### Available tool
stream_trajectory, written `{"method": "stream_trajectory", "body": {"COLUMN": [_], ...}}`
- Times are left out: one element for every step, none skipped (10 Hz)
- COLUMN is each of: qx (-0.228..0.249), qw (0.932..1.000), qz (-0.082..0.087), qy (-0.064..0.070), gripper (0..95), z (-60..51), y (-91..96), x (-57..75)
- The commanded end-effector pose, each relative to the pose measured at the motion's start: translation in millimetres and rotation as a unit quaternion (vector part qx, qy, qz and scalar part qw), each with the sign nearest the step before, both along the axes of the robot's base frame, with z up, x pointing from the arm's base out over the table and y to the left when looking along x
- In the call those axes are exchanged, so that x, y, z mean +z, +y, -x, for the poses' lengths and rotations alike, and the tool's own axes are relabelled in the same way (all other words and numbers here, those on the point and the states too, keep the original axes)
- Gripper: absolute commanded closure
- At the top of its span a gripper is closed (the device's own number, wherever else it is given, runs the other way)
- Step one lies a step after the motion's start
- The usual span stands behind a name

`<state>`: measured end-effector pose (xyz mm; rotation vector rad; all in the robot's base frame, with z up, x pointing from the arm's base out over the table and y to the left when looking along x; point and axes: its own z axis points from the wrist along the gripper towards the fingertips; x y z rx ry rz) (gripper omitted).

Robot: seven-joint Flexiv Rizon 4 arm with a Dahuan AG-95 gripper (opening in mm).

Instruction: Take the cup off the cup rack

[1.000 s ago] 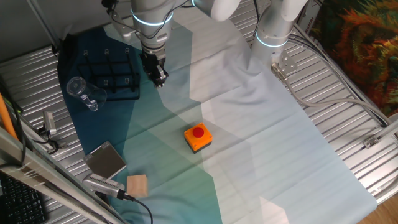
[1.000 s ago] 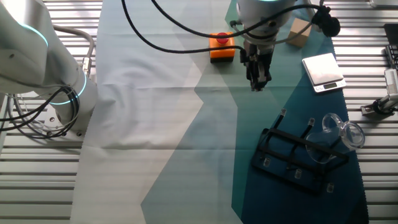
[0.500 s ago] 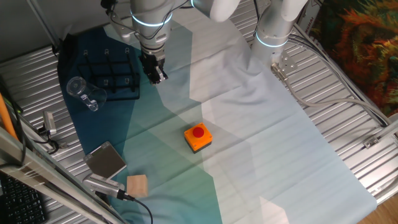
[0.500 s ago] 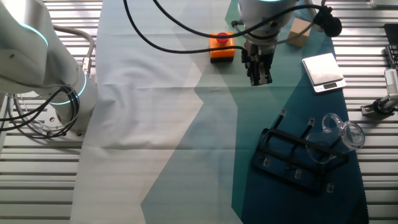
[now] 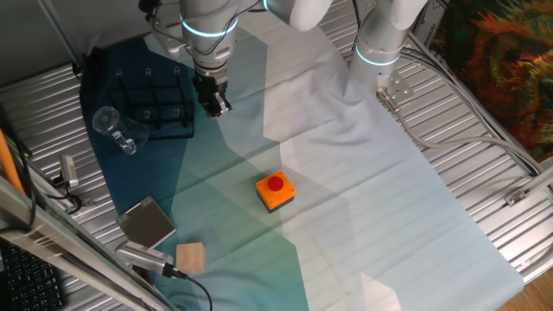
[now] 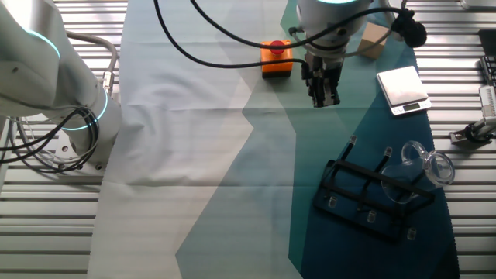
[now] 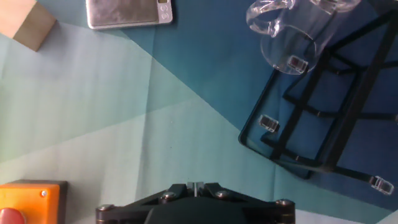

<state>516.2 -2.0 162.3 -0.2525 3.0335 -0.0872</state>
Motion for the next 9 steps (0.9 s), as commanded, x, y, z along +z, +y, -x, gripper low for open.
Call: {"method": "stream_trajectory", "body": {"qx": [0.016, 0.022, 0.029, 0.035, 0.042, 0.055, 0.065, 0.080, 0.095], "qw": [0.9998, 0.9997, 0.9994, 0.9992, 0.9989, 0.9982, 0.9976, 0.9966, 0.9951], "qz": [0.002, 0.002, 0.002, 0.001, 0.001, 0.004, 0.006, 0.007, 0.010], "qy": [0.008, 0.012, 0.016, 0.019, 0.020, 0.022, 0.023, 0.022, 0.022], "gripper": [95.0, 95.0, 95.0, 95.0, 95.0, 95.0, 95.0, 95.0, 95.0], "z": [-21.1, -30.8, -43.6, -51.5, -59.3, -69.8, -76.0, -85.0, -90.1], "y": [0.0, -0.4, -0.9, -1.7, -2.5, -3.7, -4.4, -5.7, -5.9], "x": [-6.7, -6.6, -4.4, -3.0, -2.0, -2.6, -4.3, -6.7, -7.9]}}
